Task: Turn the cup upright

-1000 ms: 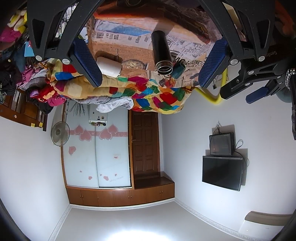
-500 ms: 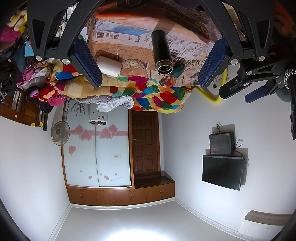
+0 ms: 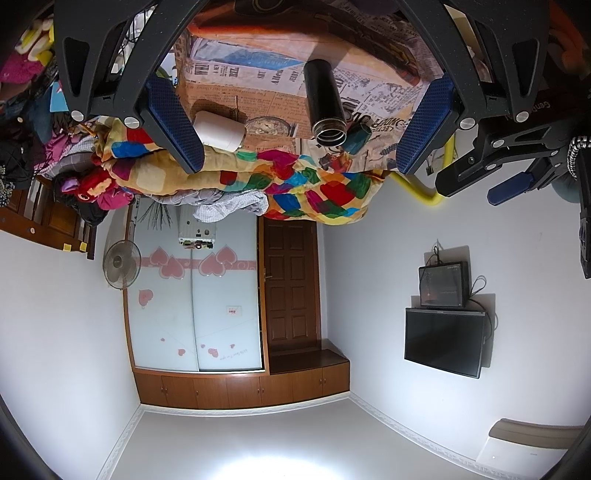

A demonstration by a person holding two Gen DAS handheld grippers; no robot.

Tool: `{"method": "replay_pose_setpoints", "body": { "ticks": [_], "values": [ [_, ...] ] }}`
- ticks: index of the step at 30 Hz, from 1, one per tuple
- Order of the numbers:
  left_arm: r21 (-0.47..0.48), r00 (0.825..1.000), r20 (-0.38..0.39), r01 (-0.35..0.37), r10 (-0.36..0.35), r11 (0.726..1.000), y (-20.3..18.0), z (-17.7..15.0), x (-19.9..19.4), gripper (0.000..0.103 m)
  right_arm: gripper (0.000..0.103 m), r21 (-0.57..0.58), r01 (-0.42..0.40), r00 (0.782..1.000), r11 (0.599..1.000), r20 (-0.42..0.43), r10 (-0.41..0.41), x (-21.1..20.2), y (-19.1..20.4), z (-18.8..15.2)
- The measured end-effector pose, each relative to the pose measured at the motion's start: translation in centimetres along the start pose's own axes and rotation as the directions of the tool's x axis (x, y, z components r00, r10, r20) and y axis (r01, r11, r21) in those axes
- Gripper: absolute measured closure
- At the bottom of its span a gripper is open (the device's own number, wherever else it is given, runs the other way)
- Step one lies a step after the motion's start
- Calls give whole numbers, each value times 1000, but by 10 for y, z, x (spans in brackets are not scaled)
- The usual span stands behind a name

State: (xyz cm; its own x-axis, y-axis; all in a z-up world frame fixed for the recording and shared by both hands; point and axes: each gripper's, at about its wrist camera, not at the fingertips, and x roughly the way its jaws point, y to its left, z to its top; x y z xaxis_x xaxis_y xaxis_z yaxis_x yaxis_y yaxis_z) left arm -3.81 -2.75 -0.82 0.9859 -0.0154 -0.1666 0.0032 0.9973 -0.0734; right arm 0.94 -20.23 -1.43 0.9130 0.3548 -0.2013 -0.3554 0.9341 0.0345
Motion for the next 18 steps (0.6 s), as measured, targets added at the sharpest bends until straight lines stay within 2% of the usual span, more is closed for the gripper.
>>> {"method": "replay_pose_setpoints", "body": {
  "ticks": [12,18],
  "values": [
    [-7,1000,-3,-2,2,1000,0,0,1,0,0,0,4,1000,1000,-6,-4,0,-1,1],
    [-36,999,-16,-28,28,999,12,-8,4,0,0,-11,5,1000,1000,-31,-6,9,4,-2]
  ]
}}
